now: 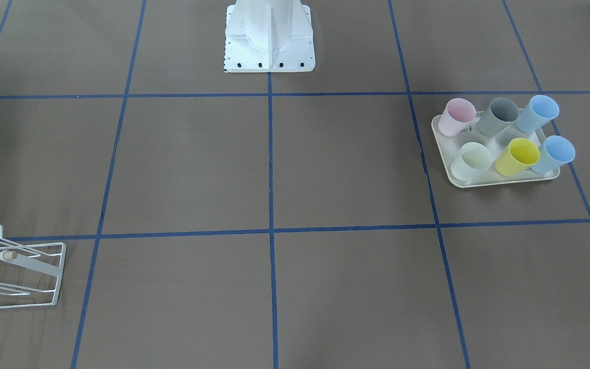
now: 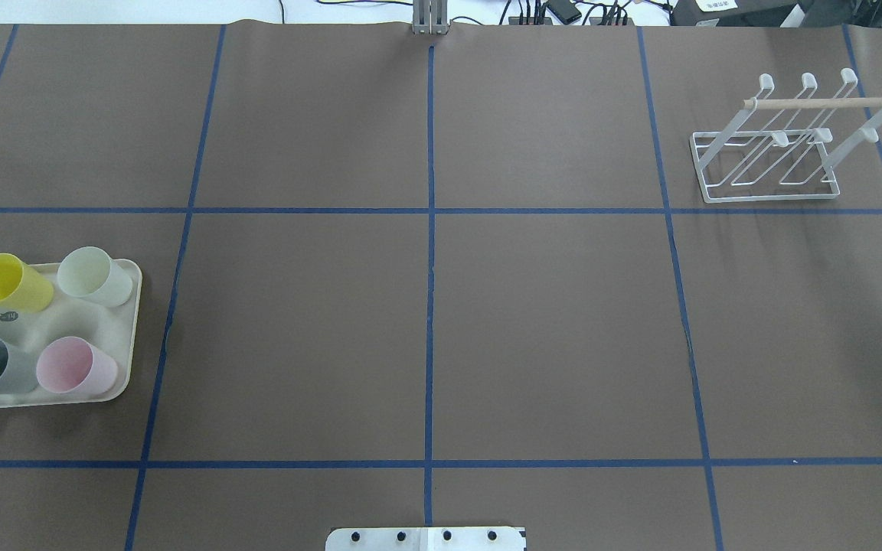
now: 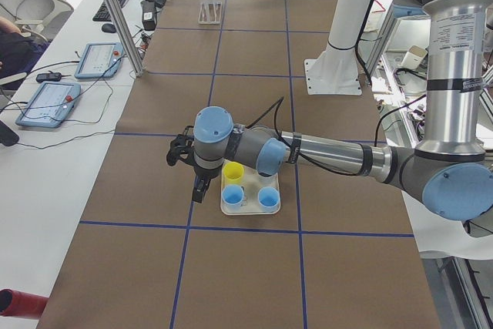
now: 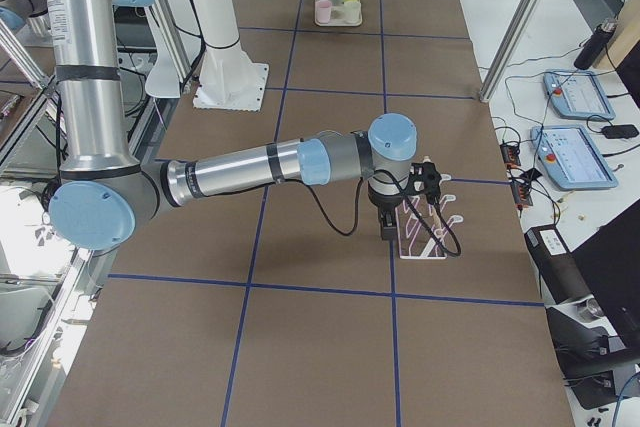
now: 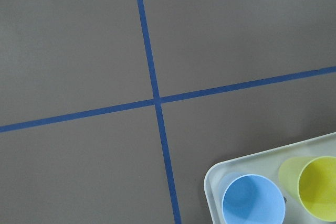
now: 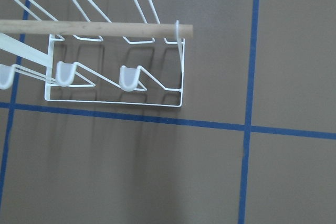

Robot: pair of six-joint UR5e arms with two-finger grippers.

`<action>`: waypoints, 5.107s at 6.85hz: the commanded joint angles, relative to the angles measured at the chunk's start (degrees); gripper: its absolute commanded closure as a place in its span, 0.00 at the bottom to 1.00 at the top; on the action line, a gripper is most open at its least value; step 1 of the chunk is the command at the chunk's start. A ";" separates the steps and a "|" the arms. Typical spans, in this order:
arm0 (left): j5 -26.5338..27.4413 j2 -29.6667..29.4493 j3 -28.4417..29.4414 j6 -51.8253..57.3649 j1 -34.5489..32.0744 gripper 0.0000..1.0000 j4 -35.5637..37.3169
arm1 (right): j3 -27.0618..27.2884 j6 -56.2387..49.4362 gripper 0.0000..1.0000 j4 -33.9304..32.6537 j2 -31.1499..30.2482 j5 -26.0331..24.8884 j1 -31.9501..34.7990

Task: Transfer IKEA cup to right arm and place on rack

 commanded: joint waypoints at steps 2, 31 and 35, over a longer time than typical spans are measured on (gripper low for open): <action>-1.05 2.59 4.25 -20.56 7.35 0.00 -14.36 | 2.68 8.18 0.00 0.10 3.39 0.23 -3.75; 19.26 -17.52 -6.47 -89.48 23.18 1.00 -25.08 | 3.75 63.69 0.00 30.46 20.46 -25.47 -29.29; 39.96 -28.74 -2.26 -118.59 40.48 1.00 -38.30 | 1.38 84.00 0.00 41.02 28.09 -39.03 -39.24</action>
